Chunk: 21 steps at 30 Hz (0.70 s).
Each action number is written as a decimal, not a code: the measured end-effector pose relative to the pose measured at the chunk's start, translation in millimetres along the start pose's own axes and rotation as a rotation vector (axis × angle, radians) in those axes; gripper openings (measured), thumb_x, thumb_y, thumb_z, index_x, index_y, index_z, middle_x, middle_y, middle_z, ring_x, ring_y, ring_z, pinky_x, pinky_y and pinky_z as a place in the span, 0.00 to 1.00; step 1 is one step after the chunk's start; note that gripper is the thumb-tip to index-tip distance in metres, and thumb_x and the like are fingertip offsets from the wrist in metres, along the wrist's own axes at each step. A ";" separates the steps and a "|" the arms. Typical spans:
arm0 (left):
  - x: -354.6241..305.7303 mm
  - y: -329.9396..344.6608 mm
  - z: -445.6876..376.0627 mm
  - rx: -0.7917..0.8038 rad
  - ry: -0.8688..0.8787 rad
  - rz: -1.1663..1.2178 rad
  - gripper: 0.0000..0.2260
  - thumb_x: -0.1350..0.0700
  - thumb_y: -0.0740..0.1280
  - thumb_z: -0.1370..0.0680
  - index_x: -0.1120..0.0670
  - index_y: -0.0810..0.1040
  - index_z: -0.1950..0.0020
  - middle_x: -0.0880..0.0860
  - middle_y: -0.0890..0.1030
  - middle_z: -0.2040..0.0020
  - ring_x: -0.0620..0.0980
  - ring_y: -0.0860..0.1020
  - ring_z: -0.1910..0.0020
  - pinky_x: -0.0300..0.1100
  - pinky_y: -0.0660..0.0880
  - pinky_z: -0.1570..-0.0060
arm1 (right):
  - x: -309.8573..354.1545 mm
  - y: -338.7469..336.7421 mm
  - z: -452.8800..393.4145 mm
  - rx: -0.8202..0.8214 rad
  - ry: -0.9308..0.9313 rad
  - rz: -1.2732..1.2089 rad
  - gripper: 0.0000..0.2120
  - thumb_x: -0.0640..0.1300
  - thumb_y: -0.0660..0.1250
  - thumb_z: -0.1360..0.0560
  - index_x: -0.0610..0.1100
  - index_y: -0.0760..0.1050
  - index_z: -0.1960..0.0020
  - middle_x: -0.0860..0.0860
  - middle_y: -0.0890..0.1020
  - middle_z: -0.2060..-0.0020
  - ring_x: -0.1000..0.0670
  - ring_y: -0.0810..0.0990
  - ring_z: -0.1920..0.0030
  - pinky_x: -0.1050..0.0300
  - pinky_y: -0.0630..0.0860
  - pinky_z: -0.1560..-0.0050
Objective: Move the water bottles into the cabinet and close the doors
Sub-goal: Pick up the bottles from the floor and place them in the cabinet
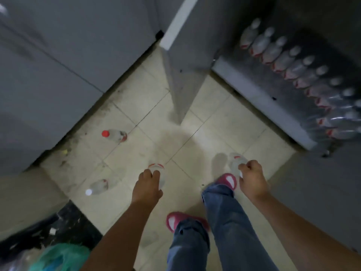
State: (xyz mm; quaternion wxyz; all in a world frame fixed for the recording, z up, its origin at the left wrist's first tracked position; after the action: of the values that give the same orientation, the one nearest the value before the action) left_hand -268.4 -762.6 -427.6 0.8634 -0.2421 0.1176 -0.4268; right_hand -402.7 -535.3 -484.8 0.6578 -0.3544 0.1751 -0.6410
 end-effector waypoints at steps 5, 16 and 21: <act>-97.3 -41.2 -34.4 -0.115 0.152 -0.055 0.20 0.57 0.62 0.23 0.58 0.65 0.32 0.59 0.69 0.35 0.55 0.69 0.36 0.43 0.72 0.41 | -67.5 -57.4 -20.7 -0.079 0.182 -0.145 0.14 0.34 0.58 0.22 0.33 0.70 0.38 0.43 0.70 0.49 0.60 0.69 0.59 0.84 0.65 0.65; -298.3 -99.5 -115.3 -0.213 0.585 -0.265 0.22 0.55 0.65 0.24 0.60 0.66 0.33 0.60 0.70 0.38 0.57 0.70 0.39 0.46 0.72 0.43 | -152.5 -132.6 -83.9 -0.250 0.376 -0.260 0.19 0.34 0.62 0.24 0.36 0.69 0.34 0.39 0.69 0.36 0.41 0.71 0.37 0.60 0.67 0.36; -363.3 -107.9 -157.7 -0.240 0.705 -0.233 0.21 0.55 0.67 0.25 0.62 0.69 0.36 0.61 0.71 0.38 0.58 0.72 0.39 0.46 0.71 0.43 | -186.4 -141.6 -128.9 -0.361 0.389 -0.271 0.16 0.34 0.63 0.26 0.35 0.74 0.38 0.37 0.75 0.40 0.40 0.71 0.38 0.60 0.65 0.40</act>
State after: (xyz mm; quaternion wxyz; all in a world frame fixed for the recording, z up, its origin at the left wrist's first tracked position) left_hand -627.3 -580.3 -507.9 0.6812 -0.1916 0.4278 -0.5623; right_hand -614.6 -375.8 -517.4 0.4467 -0.3562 0.3603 -0.7374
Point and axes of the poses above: each hand's wrist, its own z-axis away from the middle knuckle, its own y-axis out of the palm, x = y × z, the point moved 2 cm from there along -z, towards the middle knuckle
